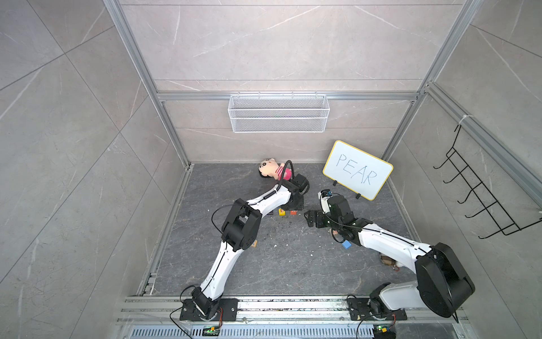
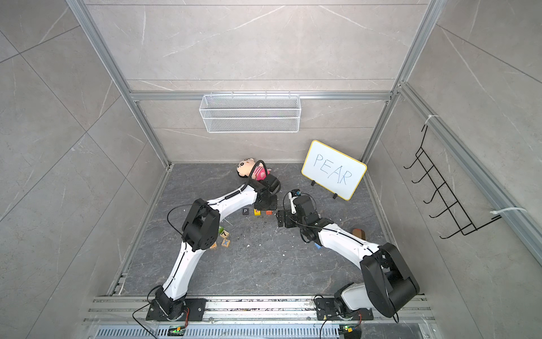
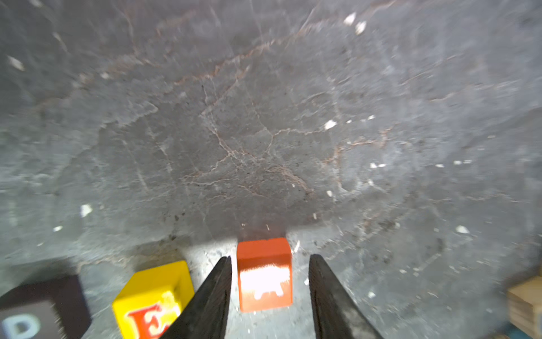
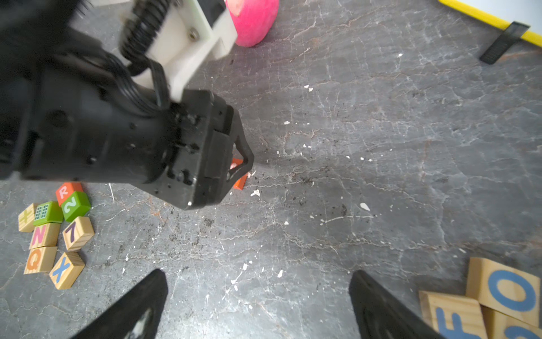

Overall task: Spell the uppercase word “pear” with letter blocks
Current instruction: Place the letter block at the center of the board, then pick up the letter block from the center of the board.

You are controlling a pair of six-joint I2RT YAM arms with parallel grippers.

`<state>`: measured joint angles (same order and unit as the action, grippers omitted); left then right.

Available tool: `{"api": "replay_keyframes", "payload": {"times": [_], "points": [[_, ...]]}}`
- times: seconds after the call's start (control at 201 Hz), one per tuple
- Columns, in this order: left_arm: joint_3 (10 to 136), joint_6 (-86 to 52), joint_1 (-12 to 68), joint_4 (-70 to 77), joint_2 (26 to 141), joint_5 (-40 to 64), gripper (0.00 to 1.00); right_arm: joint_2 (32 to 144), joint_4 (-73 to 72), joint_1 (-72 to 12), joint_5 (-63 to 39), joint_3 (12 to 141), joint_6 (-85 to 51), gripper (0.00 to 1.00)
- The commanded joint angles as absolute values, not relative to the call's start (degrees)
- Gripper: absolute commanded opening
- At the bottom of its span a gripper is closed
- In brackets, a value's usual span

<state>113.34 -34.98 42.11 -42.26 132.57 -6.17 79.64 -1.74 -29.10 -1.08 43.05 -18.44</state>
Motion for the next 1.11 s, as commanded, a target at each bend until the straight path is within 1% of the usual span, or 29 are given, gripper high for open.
{"api": "replay_keyframes", "payload": {"times": [0.0, 0.159, 0.388, 0.553, 0.707, 0.777, 0.862, 0.976, 1.101], "points": [[114.64, -33.22, 41.92, -42.63, 125.13, -8.11, 0.47, 76.98, -4.18, -28.76, 0.17, 41.43, -18.72, 0.99], [113.38, -32.34, 42.0, -42.56, 120.85, -9.34, 0.47, 76.4, -5.25, -28.65, 0.79, 40.65, -18.72, 0.99], [106.77, -30.71, 41.98, -38.8, 114.08, -11.94, 0.48, 77.8, -5.96, -28.65, -1.28, 41.04, -18.83, 0.99], [106.35, -30.27, 41.93, -38.41, 114.28, -11.28, 0.49, 80.0, -4.93, -28.64, -2.91, 42.51, -18.36, 0.99], [105.15, -29.88, 41.94, -37.47, 113.53, -11.38, 0.49, 79.9, -5.6, -28.61, -4.3, 42.28, -17.82, 0.99], [103.93, -29.7, 42.01, -37.01, 112.54, -11.72, 0.49, 80.08, -5.97, -28.7, -6.37, 42.48, -16.96, 0.97], [101.69, -29.21, 41.91, -35.66, 110.72, -11.91, 0.49, 81.32, -5.64, -28.67, -9.13, 43.49, -16.43, 0.9], [98.34, -28.82, 41.51, -34.72, 108.28, -11.98, 0.49, 81.65, -8.54, -28.65, -11.61, 42.55, -16.59, 0.88], [94.37, -29.46, 40.38, -34.59, 105.61, -10.74, 0.49, 80.78, -8.62, -28.73, -13.16, 42.93, -16.7, 0.87]]}}
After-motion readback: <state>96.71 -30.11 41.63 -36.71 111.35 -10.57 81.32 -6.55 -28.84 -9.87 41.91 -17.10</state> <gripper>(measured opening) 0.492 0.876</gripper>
